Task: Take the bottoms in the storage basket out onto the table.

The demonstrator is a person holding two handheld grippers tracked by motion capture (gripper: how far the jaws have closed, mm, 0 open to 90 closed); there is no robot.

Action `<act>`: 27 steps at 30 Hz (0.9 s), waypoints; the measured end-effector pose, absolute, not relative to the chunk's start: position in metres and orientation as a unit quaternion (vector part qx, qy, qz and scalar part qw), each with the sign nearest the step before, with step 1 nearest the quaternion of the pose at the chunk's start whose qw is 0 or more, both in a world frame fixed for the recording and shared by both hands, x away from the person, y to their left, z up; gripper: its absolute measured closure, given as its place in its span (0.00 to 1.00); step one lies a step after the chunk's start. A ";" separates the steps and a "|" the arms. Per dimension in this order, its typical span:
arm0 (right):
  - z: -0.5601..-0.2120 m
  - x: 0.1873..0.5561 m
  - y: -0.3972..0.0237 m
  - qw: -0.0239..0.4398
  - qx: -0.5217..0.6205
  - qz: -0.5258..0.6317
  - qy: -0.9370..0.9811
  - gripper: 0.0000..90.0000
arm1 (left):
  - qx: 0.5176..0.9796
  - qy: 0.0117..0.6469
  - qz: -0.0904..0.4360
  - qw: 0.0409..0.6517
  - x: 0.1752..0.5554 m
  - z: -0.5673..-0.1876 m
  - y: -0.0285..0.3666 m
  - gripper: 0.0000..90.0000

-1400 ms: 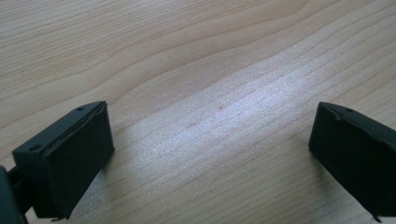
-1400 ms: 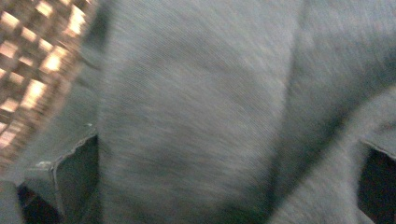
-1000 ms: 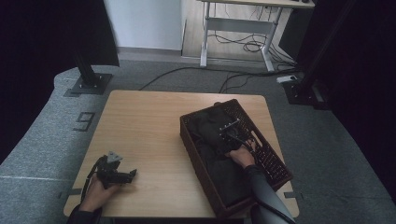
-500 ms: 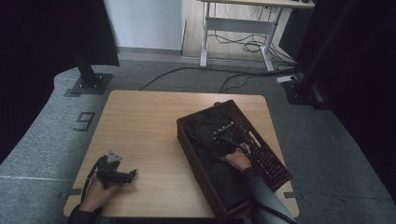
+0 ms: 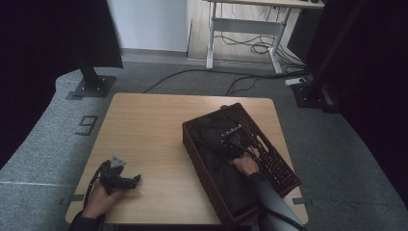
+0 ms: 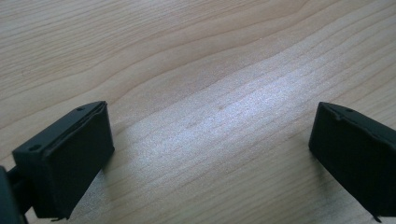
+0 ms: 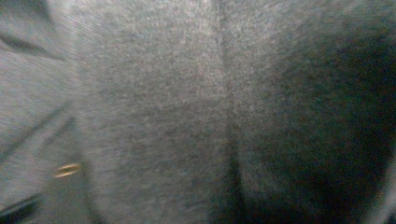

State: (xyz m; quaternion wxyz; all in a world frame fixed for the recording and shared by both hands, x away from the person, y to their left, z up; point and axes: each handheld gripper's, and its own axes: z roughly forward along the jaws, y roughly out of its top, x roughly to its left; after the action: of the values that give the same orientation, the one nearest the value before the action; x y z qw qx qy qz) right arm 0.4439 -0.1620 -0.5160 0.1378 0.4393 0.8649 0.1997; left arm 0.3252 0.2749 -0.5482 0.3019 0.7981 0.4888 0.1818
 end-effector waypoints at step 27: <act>-0.488 0.427 -0.184 0.139 0.453 0.323 0.819 0.82 | 0.798 0.489 0.182 0.302 0.325 -0.548 0.275 0.00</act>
State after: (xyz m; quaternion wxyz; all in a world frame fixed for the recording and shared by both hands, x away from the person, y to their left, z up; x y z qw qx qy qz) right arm 0.4274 -0.1840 -0.4882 0.1392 0.4531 0.8191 0.3232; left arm 0.3252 0.2749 -0.5482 0.3017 0.7981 0.4888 0.1817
